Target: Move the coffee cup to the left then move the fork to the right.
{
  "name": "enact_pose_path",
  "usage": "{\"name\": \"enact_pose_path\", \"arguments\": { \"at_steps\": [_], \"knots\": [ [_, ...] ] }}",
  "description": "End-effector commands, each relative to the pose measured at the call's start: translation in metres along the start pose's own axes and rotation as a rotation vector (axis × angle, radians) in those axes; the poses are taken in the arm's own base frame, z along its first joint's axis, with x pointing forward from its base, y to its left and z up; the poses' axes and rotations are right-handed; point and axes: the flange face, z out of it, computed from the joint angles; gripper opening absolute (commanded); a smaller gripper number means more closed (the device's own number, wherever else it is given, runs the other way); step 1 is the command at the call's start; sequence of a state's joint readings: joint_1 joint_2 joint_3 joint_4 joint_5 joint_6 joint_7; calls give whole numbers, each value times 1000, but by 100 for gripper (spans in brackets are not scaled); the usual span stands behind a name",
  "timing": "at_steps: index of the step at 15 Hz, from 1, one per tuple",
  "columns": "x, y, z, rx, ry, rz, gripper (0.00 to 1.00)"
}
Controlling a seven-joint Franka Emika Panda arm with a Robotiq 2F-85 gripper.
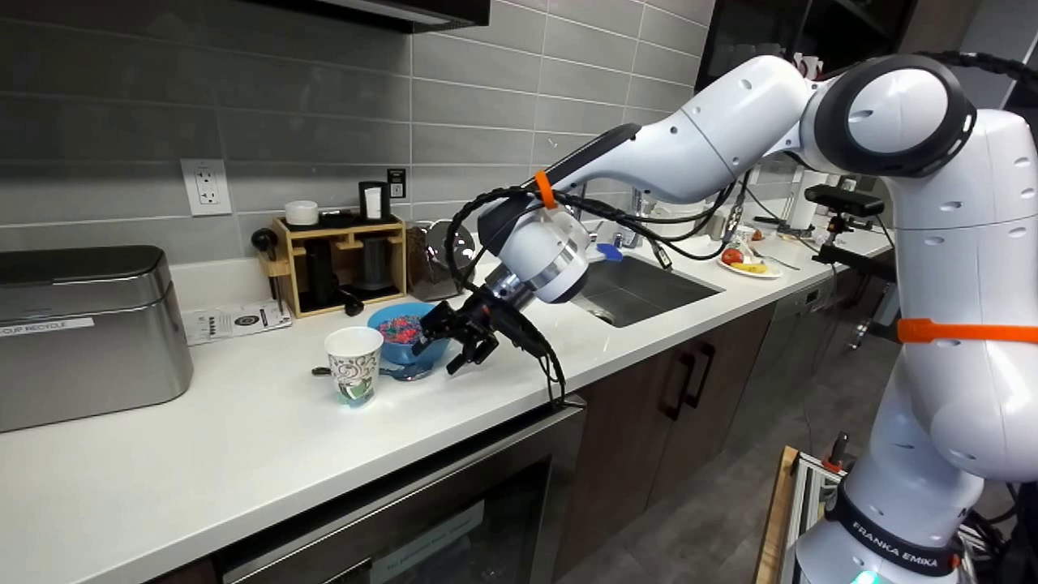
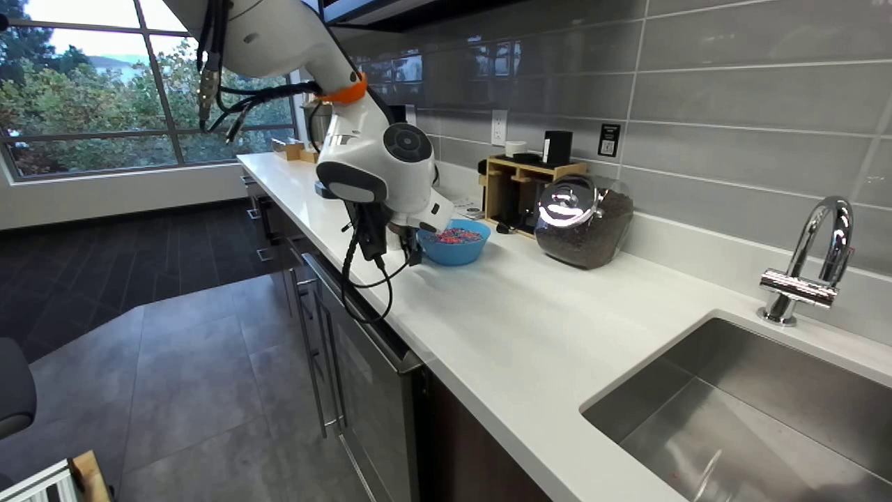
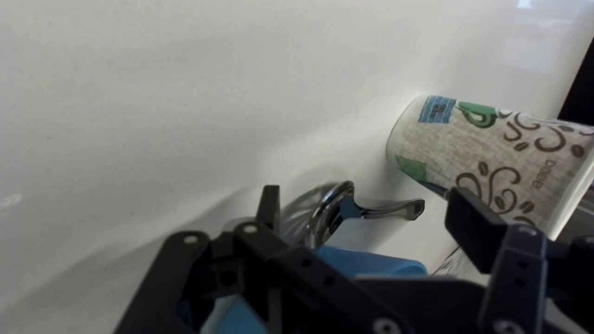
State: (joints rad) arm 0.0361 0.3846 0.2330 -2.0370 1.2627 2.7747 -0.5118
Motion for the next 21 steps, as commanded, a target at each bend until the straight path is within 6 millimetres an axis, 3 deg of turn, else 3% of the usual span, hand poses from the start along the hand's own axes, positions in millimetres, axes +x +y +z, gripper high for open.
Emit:
{"name": "enact_pose_path", "arguments": {
  "at_steps": [1,2,5,7,12,14,17,19,21],
  "knots": [
    [0,0,9,1,36,18,67],
    [0,0,11,-2,41,19,69],
    [4,2,16,-14,65,25,52],
    [7,4,19,-23,77,33,46],
    [11,7,27,-36,91,36,55],
    [13,7,30,-36,94,38,47],
    [15,7,33,-31,91,41,16],
    [15,7,34,-31,90,43,1],
    [15,7,34,-30,90,44,0]
  ]
}}
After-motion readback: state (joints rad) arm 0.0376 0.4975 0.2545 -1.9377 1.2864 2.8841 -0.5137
